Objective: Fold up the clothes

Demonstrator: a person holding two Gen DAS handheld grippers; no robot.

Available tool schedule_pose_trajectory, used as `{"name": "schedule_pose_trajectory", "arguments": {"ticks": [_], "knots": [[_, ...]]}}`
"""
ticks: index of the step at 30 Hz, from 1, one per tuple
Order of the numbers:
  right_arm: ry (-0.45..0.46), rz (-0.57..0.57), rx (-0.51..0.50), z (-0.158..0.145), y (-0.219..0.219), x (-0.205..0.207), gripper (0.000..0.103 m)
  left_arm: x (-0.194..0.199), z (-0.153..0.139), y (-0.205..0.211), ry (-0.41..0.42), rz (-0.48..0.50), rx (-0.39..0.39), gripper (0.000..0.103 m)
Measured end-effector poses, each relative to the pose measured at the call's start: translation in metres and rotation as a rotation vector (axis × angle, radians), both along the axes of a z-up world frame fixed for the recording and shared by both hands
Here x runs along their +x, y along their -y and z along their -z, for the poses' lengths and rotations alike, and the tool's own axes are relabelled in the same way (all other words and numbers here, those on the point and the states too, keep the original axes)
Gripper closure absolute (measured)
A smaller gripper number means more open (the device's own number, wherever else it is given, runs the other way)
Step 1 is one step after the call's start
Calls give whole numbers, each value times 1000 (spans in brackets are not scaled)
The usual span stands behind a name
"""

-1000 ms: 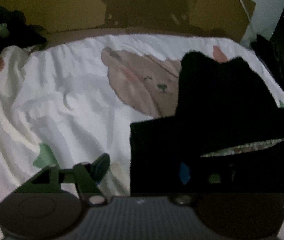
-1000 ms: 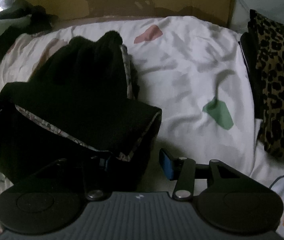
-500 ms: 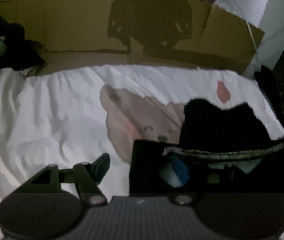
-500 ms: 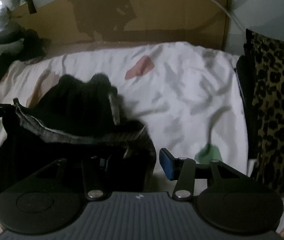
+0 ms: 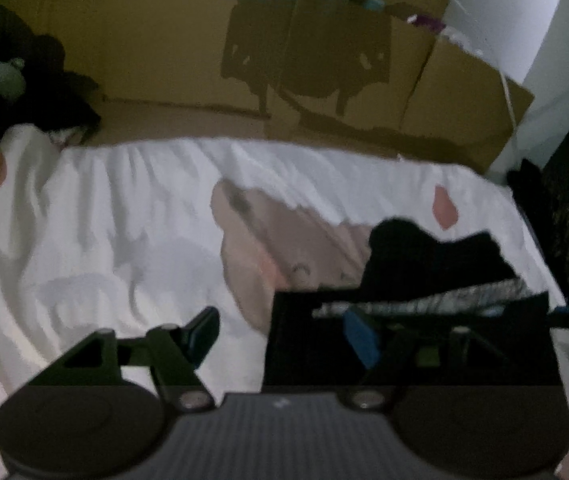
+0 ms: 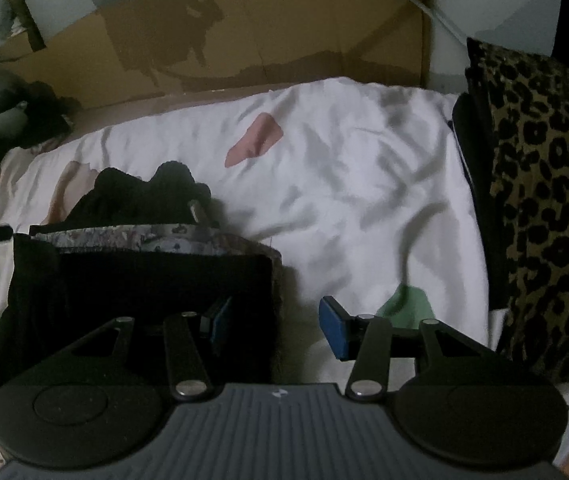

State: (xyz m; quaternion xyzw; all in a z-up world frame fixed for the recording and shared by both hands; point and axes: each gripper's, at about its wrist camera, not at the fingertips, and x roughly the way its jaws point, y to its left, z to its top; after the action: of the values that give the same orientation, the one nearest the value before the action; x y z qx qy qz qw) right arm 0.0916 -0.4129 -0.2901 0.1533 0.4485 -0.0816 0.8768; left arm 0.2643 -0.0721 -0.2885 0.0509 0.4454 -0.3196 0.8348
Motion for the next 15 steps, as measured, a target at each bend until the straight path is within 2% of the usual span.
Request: {"name": "schedule_pose_trajectory", "arguments": {"ticks": [4, 6, 10, 11, 12, 15], "knots": [[-1, -7, 13, 2, -2, 0, 50, -3, 10, 1, -40, 6, 10, 34], [-1, -11, 19, 3, -2, 0, 57, -4, 14, 5, -50, 22, 19, 39], [10, -13, 54, 3, 0, 4, 78, -5, 18, 7, -62, 20, 15, 45], [15, -13, 69, 3, 1, 5, 91, -5, 19, 8, -66, 19, 13, 50], [19, -13, 85, 3, 2, 5, 100, -5, 19, 8, -68, 21, 11, 54], [38, -11, 97, 0, 4, 6, 103, -5, 19, 9, -66, 24, 4, 62]]}}
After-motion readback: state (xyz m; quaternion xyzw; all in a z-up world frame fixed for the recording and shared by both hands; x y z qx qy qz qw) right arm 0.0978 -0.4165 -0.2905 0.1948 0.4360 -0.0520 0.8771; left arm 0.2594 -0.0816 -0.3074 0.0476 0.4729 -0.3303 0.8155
